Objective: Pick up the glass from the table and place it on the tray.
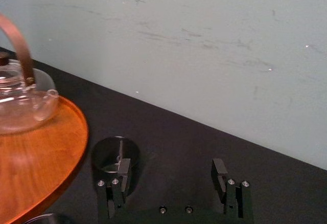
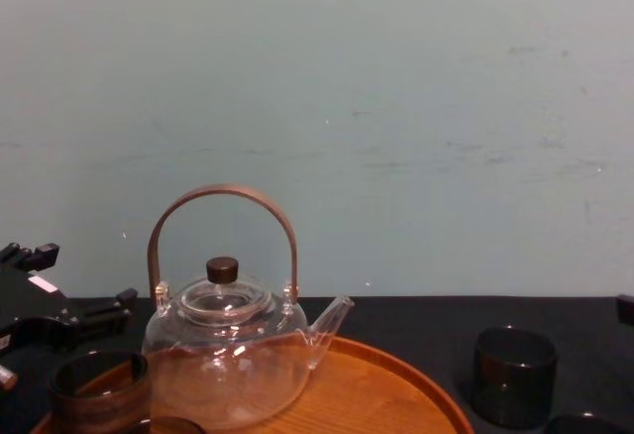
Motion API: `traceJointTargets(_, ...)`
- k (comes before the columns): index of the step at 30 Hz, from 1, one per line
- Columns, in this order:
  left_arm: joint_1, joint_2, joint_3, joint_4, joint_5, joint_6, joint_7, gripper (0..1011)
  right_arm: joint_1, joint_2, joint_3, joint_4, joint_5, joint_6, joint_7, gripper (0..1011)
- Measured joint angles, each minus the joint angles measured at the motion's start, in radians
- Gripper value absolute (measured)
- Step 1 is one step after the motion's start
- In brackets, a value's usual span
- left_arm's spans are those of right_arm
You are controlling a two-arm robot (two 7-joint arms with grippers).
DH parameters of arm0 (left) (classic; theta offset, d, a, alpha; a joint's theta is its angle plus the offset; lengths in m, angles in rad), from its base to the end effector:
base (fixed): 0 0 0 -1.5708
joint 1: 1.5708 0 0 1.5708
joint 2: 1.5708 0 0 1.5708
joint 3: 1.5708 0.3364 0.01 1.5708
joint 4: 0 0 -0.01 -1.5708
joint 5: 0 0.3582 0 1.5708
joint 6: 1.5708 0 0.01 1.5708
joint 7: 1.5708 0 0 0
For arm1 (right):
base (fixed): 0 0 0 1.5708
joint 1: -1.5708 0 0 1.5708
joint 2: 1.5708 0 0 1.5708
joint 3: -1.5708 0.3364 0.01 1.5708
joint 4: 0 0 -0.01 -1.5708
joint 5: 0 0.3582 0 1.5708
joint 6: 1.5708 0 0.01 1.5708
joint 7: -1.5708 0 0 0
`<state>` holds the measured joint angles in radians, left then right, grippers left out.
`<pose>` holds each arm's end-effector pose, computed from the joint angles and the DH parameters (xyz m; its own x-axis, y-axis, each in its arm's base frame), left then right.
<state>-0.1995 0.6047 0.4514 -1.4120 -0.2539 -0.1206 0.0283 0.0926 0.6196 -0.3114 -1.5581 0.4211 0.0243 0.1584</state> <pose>0.4123 0.0960 -0.3492 0.2923 0.8803 0.3737 -0.9552 0.2873 0.0702 0.3910 -0.1096 -0.3185 0.4063 -0.8967 0.1754 0.9111 0.3830 -0.1527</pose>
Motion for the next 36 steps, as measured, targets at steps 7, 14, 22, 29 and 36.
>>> traceJointTargets(7,0.000,0.000,0.000,0.000,0.000,0.000,0.000,1002,-0.069,0.047,0.042,-0.068,0.039,0.020,0.074,1002)
traceJointTargets(14,0.000,0.000,0.000,0.000,0.000,0.000,0.000,1001,-0.134,0.106,0.075,-0.108,0.056,0.009,0.164,1002)
traceJointTargets(22,0.000,0.000,0.000,0.000,0.000,0.000,0.000,1001,-0.187,0.168,0.098,-0.121,0.058,-0.029,0.274,1002)
traceJointTargets(29,0.000,0.000,0.000,0.000,0.000,0.000,0.000,1001,-0.209,0.206,0.104,-0.112,0.051,-0.067,0.371,1002)
traceJointTargets(36,0.000,0.000,0.000,0.000,0.000,0.000,0.000,1001,-0.208,0.213,0.098,-0.101,0.024,-0.073,0.419,1002)
